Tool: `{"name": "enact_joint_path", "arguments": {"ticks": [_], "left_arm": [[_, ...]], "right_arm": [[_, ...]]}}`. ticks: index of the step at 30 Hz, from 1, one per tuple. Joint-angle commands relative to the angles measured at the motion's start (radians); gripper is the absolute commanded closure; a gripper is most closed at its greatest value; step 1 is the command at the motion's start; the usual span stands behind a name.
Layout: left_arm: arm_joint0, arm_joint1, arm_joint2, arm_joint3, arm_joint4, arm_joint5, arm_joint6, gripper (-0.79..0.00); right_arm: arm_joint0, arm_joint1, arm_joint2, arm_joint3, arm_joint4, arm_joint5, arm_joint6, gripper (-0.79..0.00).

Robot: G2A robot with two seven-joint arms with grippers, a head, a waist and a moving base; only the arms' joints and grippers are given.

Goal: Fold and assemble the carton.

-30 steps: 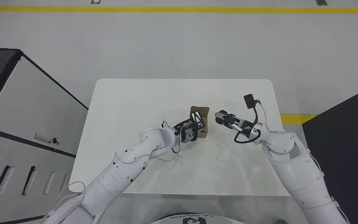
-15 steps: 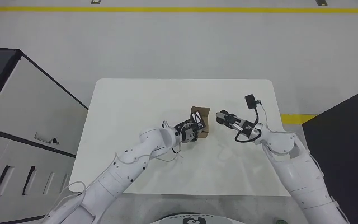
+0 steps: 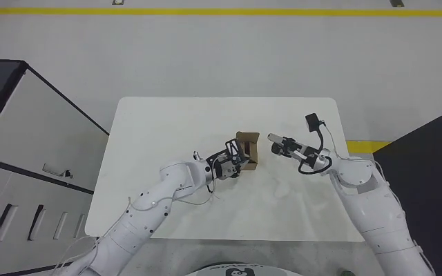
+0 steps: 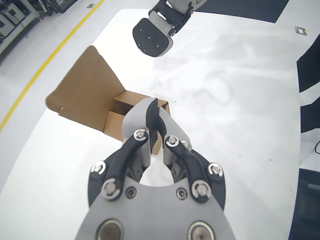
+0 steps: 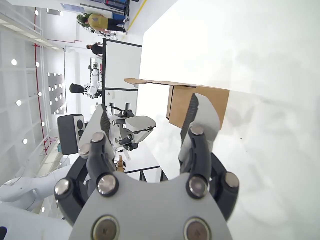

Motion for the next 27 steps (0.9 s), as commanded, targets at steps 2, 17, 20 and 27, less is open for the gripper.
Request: {"name": "enact_joint_path", "arguments": {"ticks": [2, 17, 20, 27], "left_arm": [[0.041, 0.015, -0.044, -0.056, 0.013, -0.008, -0.014, 0.000], [0.134, 0.044, -0.130, -0.121, 0.047, -0.002, 0.052, 0.000], [0.138, 0.045, -0.132, -0.113, 0.039, -0.006, 0.047, 0.000], [0.132, 0.045, -0.124, -0.099, 0.020, -0.006, 0.050, -0.040]], "right_arm": [[0.000, 0.000, 0.000, 0.000, 0.000, 0.000, 0.000, -0.785], [0.043, -0.008, -0.004, 0.059, 0.129, -0.044, 0.042, -0.785], [0.037, -0.009, -0.011, 0.059, 0.123, -0.040, 0.024, -0.785], [0.059, -0.012, -0.013, 0.086, 0.154, -0.058, 0.026, -0.785]]}}
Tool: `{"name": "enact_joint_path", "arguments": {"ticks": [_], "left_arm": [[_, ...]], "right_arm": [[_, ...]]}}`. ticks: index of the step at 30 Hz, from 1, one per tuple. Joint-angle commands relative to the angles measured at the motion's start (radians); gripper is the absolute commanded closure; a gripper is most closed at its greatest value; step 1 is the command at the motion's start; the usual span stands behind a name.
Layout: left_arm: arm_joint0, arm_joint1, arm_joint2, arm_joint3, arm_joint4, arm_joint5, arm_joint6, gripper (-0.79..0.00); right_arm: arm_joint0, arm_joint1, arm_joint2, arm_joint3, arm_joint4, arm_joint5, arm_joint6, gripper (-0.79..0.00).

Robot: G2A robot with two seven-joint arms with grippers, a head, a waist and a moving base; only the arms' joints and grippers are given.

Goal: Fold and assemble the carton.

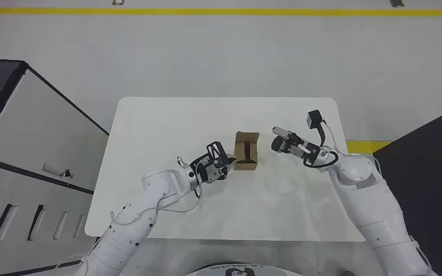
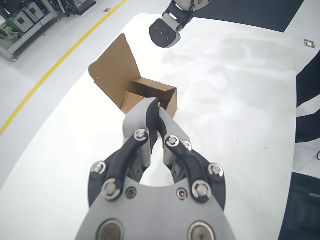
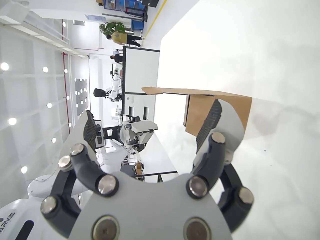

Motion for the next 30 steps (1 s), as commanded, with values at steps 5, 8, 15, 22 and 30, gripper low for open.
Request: {"name": "enact_joint_path", "arguments": {"ticks": [5, 8, 15, 22, 30], "left_arm": [[-0.009, 0.003, 0.001, -0.035, 0.020, -0.023, -0.007, -0.785], [-0.009, 0.003, 0.001, -0.035, 0.020, -0.023, -0.007, -0.785], [-0.018, -0.004, 0.034, 0.052, -0.018, -0.010, 0.015, -0.785], [-0.071, -0.025, 0.101, 0.164, -0.040, 0.030, 0.072, -0.785], [-0.105, -0.035, 0.135, 0.228, -0.058, 0.020, 0.103, -0.785]], "right_arm": [[0.021, 0.003, 0.008, 0.020, -0.003, -0.015, 0.033, -0.785], [0.021, 0.003, 0.008, 0.020, -0.003, -0.015, 0.033, -0.785], [0.074, -0.007, -0.015, 0.061, 0.047, -0.019, 0.023, -0.785], [0.200, -0.033, -0.104, 0.174, 0.059, -0.043, 0.019, -0.785], [0.340, -0.078, -0.223, 0.353, 0.107, -0.095, 0.034, -0.785]]}}
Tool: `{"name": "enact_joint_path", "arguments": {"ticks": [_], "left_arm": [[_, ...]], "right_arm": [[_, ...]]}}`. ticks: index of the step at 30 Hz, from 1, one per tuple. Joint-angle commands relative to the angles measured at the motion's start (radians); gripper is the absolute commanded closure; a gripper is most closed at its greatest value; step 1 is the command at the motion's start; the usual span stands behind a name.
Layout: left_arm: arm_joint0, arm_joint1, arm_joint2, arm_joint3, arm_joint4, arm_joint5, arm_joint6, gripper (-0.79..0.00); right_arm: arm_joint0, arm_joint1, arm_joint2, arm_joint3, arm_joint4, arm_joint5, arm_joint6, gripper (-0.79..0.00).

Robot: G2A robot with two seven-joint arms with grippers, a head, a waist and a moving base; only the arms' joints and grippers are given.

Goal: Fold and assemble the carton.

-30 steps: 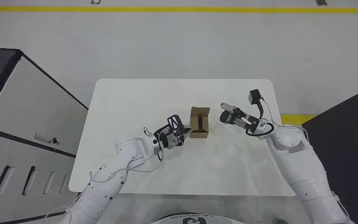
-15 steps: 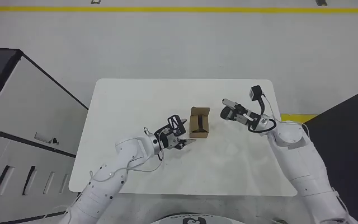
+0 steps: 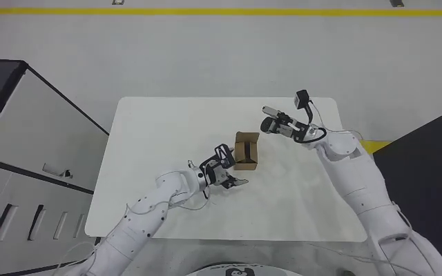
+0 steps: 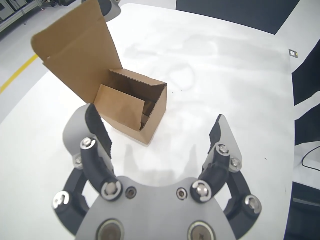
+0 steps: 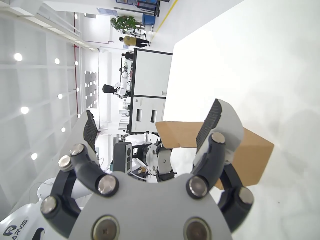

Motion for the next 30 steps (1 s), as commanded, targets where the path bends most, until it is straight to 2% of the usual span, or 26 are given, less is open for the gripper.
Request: {"name": "enact_joint_path", "arguments": {"ticks": [1, 5, 11, 15, 30], "left_arm": [[-0.004, 0.000, 0.002, 0.010, 0.000, -0.007, 0.004, -0.785], [-0.011, -0.002, 0.002, 0.023, 0.001, 0.018, 0.016, -0.785], [-0.015, -0.009, 0.009, 0.035, 0.062, 0.149, 0.019, -0.785], [-0.022, -0.014, 0.016, 0.056, 0.069, 0.174, 0.017, -0.785], [-0.029, -0.031, 0.013, 0.102, 0.087, 0.342, -0.020, -0.785]], "right_arm": [[0.033, -0.012, -0.029, 0.048, 0.007, -0.016, 0.007, -0.785], [0.086, -0.032, -0.075, 0.126, 0.029, -0.030, 0.043, -0.785], [0.134, -0.057, -0.122, 0.217, 0.050, -0.056, 0.078, -0.785], [0.147, -0.065, -0.134, 0.245, 0.056, -0.064, 0.097, -0.785], [0.132, -0.062, -0.111, 0.265, 0.051, -0.067, 0.148, -0.785]]}}
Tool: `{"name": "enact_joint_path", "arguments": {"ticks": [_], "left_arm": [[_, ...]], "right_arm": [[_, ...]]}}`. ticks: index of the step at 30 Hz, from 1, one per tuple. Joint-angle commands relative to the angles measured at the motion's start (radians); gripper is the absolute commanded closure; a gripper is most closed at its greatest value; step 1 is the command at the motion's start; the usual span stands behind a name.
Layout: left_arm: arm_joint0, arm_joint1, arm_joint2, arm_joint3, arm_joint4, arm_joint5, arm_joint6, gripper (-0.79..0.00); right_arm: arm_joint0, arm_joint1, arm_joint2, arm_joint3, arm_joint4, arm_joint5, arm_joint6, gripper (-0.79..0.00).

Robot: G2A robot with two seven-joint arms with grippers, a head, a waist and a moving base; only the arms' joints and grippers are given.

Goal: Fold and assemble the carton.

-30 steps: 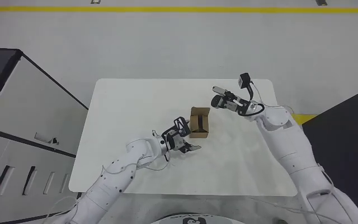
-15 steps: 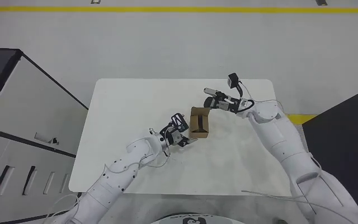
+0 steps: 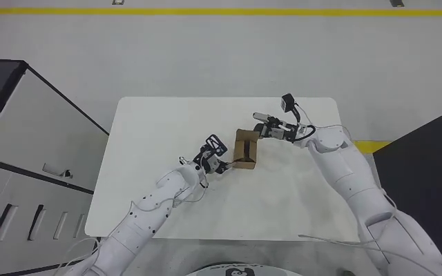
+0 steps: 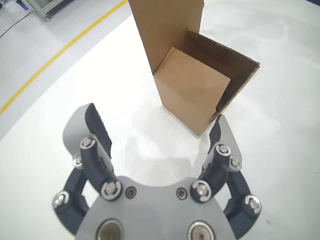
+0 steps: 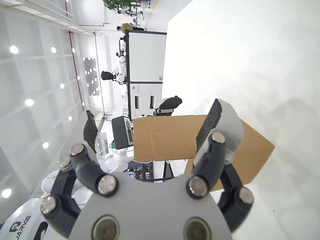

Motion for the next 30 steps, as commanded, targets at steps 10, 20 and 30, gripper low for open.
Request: {"name": "enact_joint_path", "arguments": {"ticks": [10, 20, 30], "left_arm": [[0.015, -0.001, -0.035, -0.001, -0.008, 0.049, 0.006, -0.785], [0.019, -0.003, -0.058, -0.008, -0.008, 0.074, 0.010, -0.785], [-0.008, -0.011, -0.063, 0.002, -0.011, 0.070, 0.015, -0.785]], "right_arm": [[-0.043, 0.017, 0.029, -0.053, -0.034, 0.032, 0.044, -0.785], [-0.085, 0.032, 0.050, -0.106, -0.059, 0.069, 0.087, -0.785], [-0.121, 0.045, 0.061, -0.164, -0.089, 0.096, 0.125, -0.785]]}}
